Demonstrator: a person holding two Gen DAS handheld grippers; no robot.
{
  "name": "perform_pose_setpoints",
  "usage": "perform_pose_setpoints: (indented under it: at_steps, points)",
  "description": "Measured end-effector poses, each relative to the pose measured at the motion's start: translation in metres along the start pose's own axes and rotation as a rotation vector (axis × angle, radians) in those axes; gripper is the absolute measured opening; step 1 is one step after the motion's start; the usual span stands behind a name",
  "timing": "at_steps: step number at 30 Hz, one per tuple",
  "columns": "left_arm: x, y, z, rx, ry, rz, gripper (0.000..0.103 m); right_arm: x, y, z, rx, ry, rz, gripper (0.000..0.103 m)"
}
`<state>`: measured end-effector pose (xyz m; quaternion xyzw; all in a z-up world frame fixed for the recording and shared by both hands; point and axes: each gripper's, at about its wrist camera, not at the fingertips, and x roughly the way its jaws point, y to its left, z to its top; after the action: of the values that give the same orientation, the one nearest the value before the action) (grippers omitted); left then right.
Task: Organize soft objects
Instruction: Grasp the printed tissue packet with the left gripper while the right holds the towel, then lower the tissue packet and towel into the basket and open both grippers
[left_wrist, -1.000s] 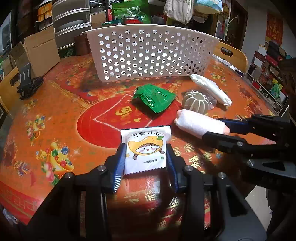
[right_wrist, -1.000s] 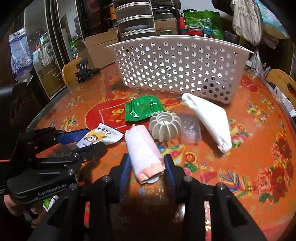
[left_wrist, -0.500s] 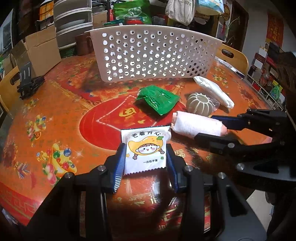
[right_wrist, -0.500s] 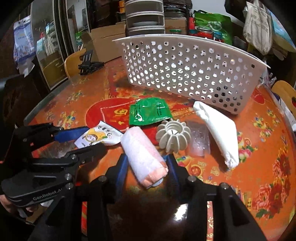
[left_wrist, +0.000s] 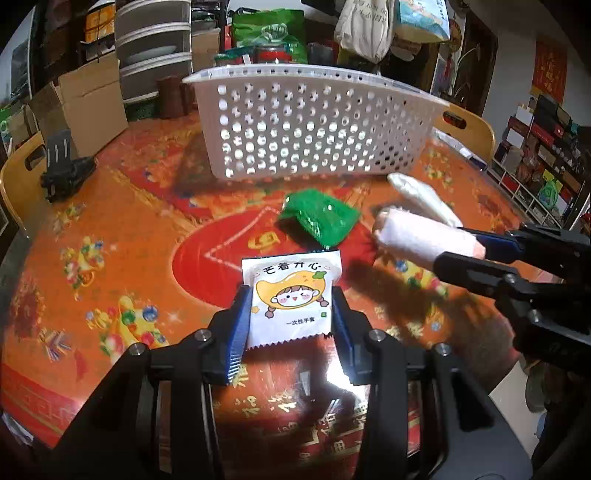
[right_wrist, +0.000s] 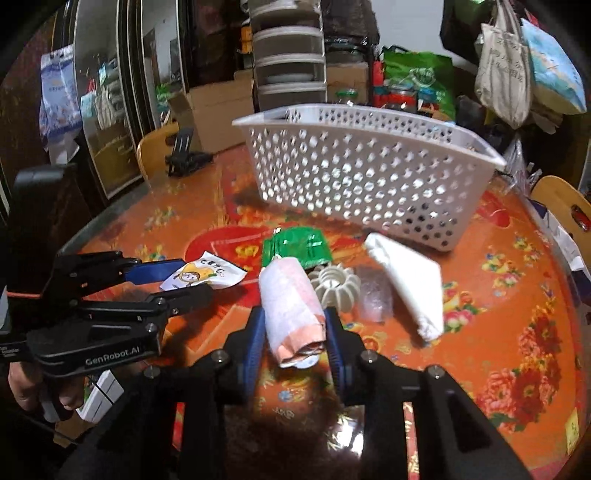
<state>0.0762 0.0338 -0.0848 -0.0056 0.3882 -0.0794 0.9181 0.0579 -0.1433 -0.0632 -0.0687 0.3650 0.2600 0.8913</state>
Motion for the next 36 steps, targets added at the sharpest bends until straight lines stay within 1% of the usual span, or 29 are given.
perform_pose_setpoints:
  at_steps: [7,11,17,21,26,28,33,36]
  points:
    - [-0.020,-0.007,0.017,0.018,-0.047,0.012,0.039,-0.033,-0.012,0.010,0.039,-0.082,-0.006,0.031]
    - [-0.032,-0.013,0.032,0.027,-0.077,0.015,0.039,-0.050,-0.025,0.020,0.060,-0.125,-0.028,0.031]
    - [-0.052,-0.025,0.064,0.062,-0.140,0.021,0.039,-0.075,-0.044,0.044,0.076,-0.179,-0.054,0.031]
    - [-0.056,-0.029,0.095,0.073,-0.164,0.016,0.039,-0.081,-0.055,0.066,0.078,-0.199,-0.082,0.031]
    - [-0.050,-0.023,0.138,0.066,-0.164,0.032,0.039,-0.077,-0.073,0.099,0.098,-0.203,-0.106,0.031]
    - [-0.041,-0.019,0.158,0.057,-0.155,0.048,0.039,-0.070,-0.081,0.112,0.109,-0.194,-0.104,0.031]
    - [-0.010,-0.011,0.201,0.023,-0.110,0.058,0.039,-0.046,-0.091,0.138,0.113,-0.152,-0.123,0.031]
    - [0.017,-0.010,0.225,0.006,-0.065,0.051,0.039,-0.021,-0.099,0.155,0.125,-0.103,-0.129,0.031]
